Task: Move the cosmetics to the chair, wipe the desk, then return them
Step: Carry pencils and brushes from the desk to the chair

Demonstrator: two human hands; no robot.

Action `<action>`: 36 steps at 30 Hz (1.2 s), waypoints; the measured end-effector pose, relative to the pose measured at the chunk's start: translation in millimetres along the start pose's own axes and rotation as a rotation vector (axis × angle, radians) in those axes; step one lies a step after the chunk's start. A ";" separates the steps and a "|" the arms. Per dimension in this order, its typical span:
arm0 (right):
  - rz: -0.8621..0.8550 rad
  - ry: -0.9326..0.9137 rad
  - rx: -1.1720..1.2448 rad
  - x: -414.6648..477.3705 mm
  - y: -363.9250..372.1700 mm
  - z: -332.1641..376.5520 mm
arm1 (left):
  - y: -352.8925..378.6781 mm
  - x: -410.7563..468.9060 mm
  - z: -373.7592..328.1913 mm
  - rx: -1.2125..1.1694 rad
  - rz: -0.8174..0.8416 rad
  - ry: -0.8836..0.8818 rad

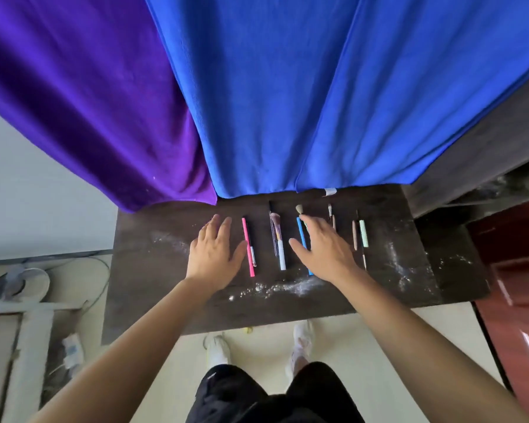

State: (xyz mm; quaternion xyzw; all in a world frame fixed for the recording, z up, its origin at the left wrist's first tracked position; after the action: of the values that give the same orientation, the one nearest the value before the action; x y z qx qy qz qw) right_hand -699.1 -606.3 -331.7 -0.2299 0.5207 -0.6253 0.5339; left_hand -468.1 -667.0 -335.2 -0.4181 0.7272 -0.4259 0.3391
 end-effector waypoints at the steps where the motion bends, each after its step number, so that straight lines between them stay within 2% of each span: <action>1: 0.033 0.005 0.002 5.9 10.1 -3.6 | 12.0 0.4 2.2 -0.015 0.015 -0.038; 6: 0.177 0.046 0.021 35.7 62.7 -17.5 | 76.3 1.7 10.2 -0.056 0.079 -0.219; 10: 0.158 0.092 -0.076 49.6 88.4 -15.1 | 98.2 8.5 10.4 0.046 0.024 -0.306; 14: 0.095 0.069 -0.115 58.1 97.7 -3.3 | 99.0 18.8 15.8 -0.043 -0.069 -0.359; 19: 0.114 -0.059 0.065 55.6 99.8 4.0 | 86.8 31.8 37.2 -0.162 -0.116 -0.414; 23: 0.107 0.017 0.124 55.9 102.5 -1.7 | 79.7 29.5 58.0 -0.221 -0.128 -0.481; 31: 0.101 0.108 0.110 55.8 116.5 -4.4 | 71.3 22.3 70.0 -0.265 -0.145 -0.450; 36: 0.102 0.124 0.137 53.1 112.5 -8.4 | 71.2 11.2 66.8 -0.445 -0.167 -0.566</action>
State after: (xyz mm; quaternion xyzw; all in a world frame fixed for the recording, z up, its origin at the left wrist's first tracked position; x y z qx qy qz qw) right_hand -675.2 -638.4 -449.7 -0.1272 0.5199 -0.6442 0.5464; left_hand -438.8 -678.9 -428.3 -0.6408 0.6428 -0.1513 0.3915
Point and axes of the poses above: each hand's wrist, its own x-axis towards the middle knuckle, its own y-axis out of the palm, z = x × y, the point moved 7 cm from there along x, towards the middle knuckle, and after that the axes turned 7 degrees about y, right-handed, at the moved point
